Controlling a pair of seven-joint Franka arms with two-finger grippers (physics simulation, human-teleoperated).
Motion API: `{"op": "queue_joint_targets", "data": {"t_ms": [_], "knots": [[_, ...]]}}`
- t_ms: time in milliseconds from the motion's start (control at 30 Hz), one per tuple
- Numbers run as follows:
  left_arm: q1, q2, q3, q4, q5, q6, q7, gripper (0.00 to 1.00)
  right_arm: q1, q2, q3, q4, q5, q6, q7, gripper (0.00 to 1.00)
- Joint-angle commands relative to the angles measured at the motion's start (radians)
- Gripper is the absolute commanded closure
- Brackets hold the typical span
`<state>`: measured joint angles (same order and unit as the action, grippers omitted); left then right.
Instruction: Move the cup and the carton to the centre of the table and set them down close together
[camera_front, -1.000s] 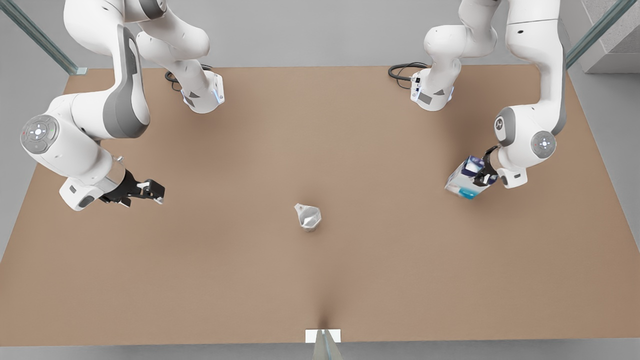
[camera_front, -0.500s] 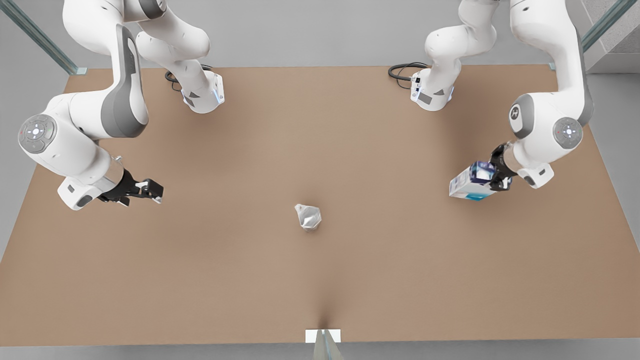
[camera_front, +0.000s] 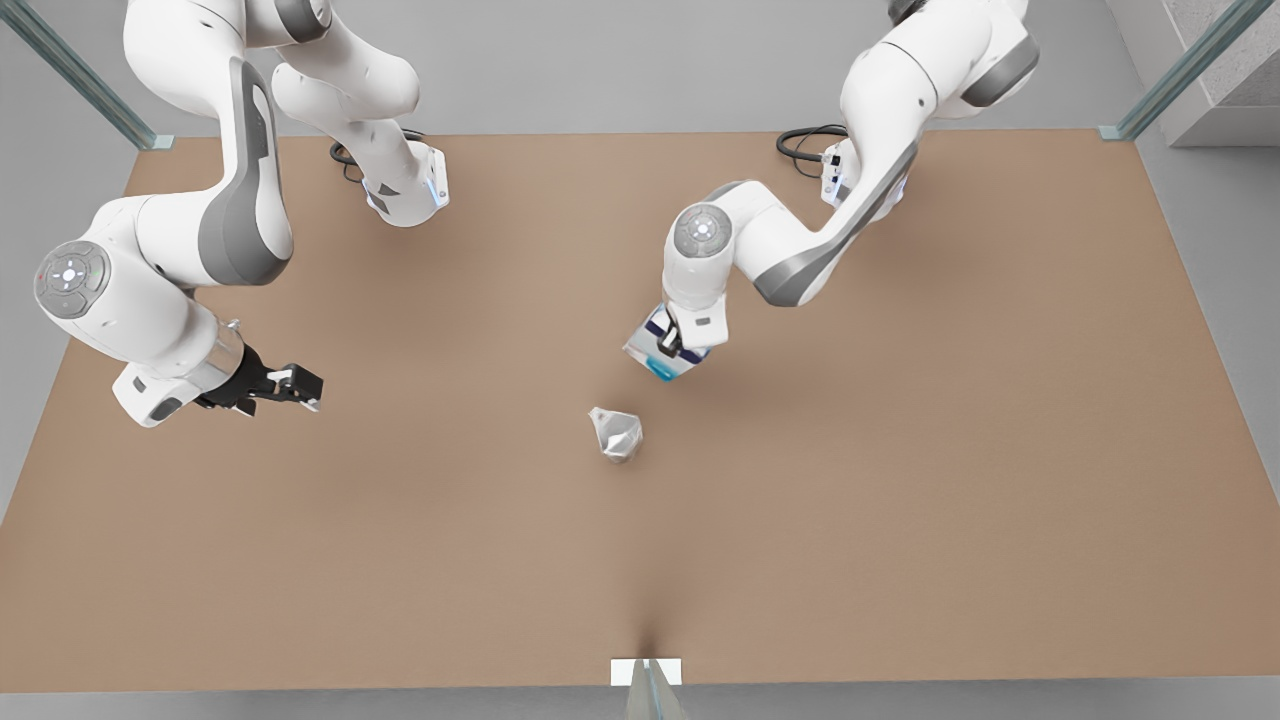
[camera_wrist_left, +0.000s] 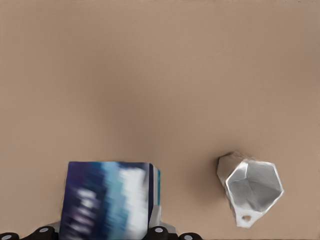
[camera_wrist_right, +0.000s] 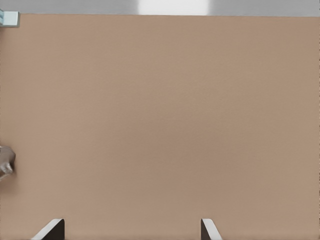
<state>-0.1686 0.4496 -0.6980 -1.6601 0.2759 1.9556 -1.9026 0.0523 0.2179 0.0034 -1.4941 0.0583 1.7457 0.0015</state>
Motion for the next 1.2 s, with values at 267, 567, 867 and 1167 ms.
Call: {"op": "queue_joint_targets", "data": {"t_ms": [267,567,867,1167], "knots": [[-0.035,0.1,-0.001,0.023,0.143,0.008,-0.062,0.36,-0.002,0.006,0.0,0.002,0.0,0.002,-0.002,0.0],[-0.037,0.115,-0.001,0.043,0.143,0.008,-0.092,0.0,-0.002,0.006,0.0,0.002,0.002,0.002,-0.002,0.0],[-0.054,0.112,-0.011,0.121,0.134,-0.122,-0.122,0.0,-0.012,0.006,0.0,0.002,0.002,-0.003,-0.008,0.0],[0.067,0.103,0.035,0.402,0.077,-0.563,0.559,0.0,-0.012,0.003,0.0,0.002,0.002,-0.005,-0.006,0.0]]}}
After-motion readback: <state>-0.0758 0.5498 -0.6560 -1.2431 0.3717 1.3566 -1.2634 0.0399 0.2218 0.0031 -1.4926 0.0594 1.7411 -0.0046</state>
